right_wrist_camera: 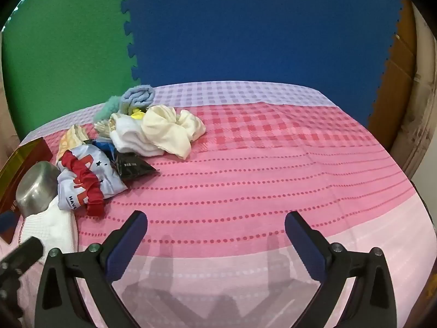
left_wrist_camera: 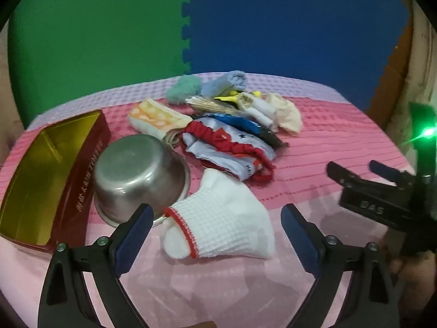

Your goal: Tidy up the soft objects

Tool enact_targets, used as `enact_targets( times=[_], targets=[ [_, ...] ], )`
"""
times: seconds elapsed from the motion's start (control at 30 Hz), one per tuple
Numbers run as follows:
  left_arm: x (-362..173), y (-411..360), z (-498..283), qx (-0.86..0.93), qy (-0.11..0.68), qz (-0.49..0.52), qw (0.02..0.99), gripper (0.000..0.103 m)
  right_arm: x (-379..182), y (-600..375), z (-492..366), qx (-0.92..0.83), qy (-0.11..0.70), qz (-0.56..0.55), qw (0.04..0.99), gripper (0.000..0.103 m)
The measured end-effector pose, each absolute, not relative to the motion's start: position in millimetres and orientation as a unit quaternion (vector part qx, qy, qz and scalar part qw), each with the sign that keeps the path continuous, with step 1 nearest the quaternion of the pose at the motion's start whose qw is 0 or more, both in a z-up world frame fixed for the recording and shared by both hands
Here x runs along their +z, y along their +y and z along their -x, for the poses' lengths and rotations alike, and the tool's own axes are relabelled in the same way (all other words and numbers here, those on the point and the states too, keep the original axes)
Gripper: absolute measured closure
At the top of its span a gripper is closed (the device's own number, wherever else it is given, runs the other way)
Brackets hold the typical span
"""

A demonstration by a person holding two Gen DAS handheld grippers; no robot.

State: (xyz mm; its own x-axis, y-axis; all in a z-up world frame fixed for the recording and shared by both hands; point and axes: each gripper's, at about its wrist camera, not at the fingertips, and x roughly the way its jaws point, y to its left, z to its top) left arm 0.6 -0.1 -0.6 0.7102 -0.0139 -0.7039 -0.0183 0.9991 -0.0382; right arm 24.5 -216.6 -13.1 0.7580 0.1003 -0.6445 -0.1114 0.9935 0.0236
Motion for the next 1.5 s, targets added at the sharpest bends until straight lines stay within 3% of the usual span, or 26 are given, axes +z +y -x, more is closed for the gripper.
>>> enact_targets(
  times=[0.17, 0.33, 0.4, 0.47, 0.7, 0.8, 0.83, 0.87, 1.23, 1.5],
  targets=[
    [-8, -9, -6, 0.005, 0.396, 0.031, 0.918, 0.002, -13, -216, -23, 0.057, 0.34, 0.007, 0.939, 0.0],
    [-19, 0, -9, 0.004, 0.418, 0.073, 0.906, 0.002, -16, -215, -25, 0.057, 0.342, 0.007, 0.938, 0.0],
    [-25, 4, -9, 0.0, 0.426, 0.071, 0.902, 0.005, -16, -213, -23, 0.057, 0.342, 0.005, 0.938, 0.0],
    [-33, 0, -12, 0.007, 0.436, 0.059, 0.898, 0.02, -15, -211, -22, 0.057, 0.343, 0.003, 0.938, 0.0],
    [-40, 2, -17, 0.001, 0.448, 0.058, 0.892, 0.023, -14, -212, -24, 0.06, 0.35, -0.005, 0.935, 0.0],
    [-36, -1, -21, -0.007, 0.444, 0.047, 0.895, 0.052, -15, -211, -24, 0.06, 0.351, -0.006, 0.935, 0.0],
    [-34, -5, -21, -0.015, 0.445, 0.045, 0.895, 0.073, -15, -211, -24, 0.06, 0.351, -0.008, 0.934, 0.0],
    [-31, -6, -22, -0.033, 0.445, 0.05, 0.893, 0.077, -15, -212, -24, 0.06, 0.352, -0.008, 0.934, 0.0],
    [22, -2, 25, -0.05, 0.42, 0.079, 0.903, 0.078, -16, -214, -25, 0.061, 0.364, -0.016, 0.929, 0.0],
    [67, 43, 45, -0.01, 0.396, 0.083, 0.915, 0.077, -17, -213, -28, 0.065, 0.373, -0.015, 0.925, 0.0]
  ],
)
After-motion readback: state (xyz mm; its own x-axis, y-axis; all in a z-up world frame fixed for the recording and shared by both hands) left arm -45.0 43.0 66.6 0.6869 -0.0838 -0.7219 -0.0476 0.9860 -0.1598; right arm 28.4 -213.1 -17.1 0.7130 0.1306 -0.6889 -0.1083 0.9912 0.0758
